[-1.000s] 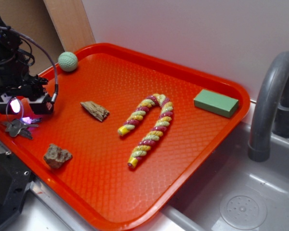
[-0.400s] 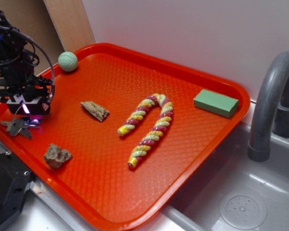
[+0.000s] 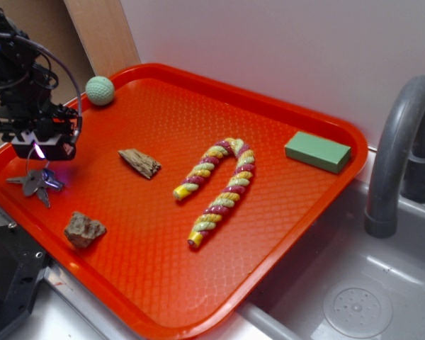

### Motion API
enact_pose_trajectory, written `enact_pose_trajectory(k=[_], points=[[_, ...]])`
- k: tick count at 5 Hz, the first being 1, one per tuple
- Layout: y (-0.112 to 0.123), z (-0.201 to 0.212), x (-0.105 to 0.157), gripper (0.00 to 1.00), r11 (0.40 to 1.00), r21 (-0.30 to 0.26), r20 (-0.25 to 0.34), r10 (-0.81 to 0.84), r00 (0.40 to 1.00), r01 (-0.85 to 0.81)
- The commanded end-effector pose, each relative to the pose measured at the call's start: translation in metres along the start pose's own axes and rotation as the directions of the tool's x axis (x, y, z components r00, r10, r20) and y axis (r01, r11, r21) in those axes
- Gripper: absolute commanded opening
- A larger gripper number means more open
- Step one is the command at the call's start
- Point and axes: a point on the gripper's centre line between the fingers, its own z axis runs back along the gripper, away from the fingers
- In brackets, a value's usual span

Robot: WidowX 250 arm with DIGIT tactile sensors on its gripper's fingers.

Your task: Grab the silver keys.

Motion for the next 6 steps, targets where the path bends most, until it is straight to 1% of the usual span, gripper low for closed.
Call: enact_pose_trajectory(k=[1, 2, 3, 4, 6], points=[[-0.024, 0.087, 0.01, 0.0, 0.978, -0.078, 0.258, -0.17, 0.951, 0.196], [-0.046, 0.138, 0.013, 0.0, 0.959, -0.046, 0.296, -0.254, 0.921, 0.279], [-0.051, 0.158, 0.004, 0.0, 0.956, -0.026, 0.276, -0.273, 0.922, 0.291], [-0.041, 0.158, 0.001, 0.0, 0.96, -0.034, 0.243, -0.263, 0.934, 0.279], [-0.033, 0.157, -0.003, 0.0, 0.964, -0.031, 0.212, -0.251, 0.944, 0.264]])
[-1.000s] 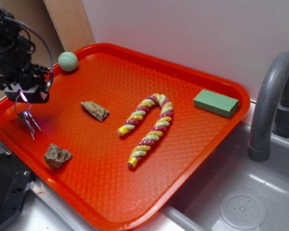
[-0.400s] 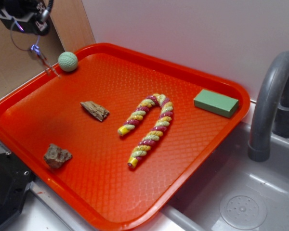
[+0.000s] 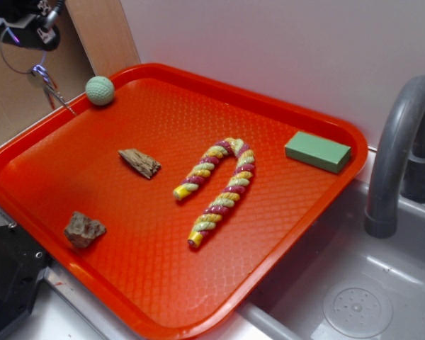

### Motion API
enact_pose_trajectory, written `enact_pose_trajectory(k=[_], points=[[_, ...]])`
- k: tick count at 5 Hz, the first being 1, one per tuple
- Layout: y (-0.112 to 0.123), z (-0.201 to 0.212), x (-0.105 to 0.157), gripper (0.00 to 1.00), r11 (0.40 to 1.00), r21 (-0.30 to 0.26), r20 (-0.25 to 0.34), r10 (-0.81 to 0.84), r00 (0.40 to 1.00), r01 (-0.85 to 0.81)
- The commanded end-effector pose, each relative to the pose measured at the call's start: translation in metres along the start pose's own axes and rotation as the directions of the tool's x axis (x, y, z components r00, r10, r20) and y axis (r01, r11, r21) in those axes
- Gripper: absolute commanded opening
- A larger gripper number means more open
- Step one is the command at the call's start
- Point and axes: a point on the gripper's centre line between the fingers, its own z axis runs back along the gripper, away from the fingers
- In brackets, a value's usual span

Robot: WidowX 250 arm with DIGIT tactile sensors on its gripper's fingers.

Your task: Grab the silver keys.

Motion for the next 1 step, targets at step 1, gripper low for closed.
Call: enact_pose_trajectory(k=[1], points=[[0.0117, 0.0117, -0.0083, 0.0, 0.999, 0.02, 0.031, 0.037, 0.999, -0.038]])
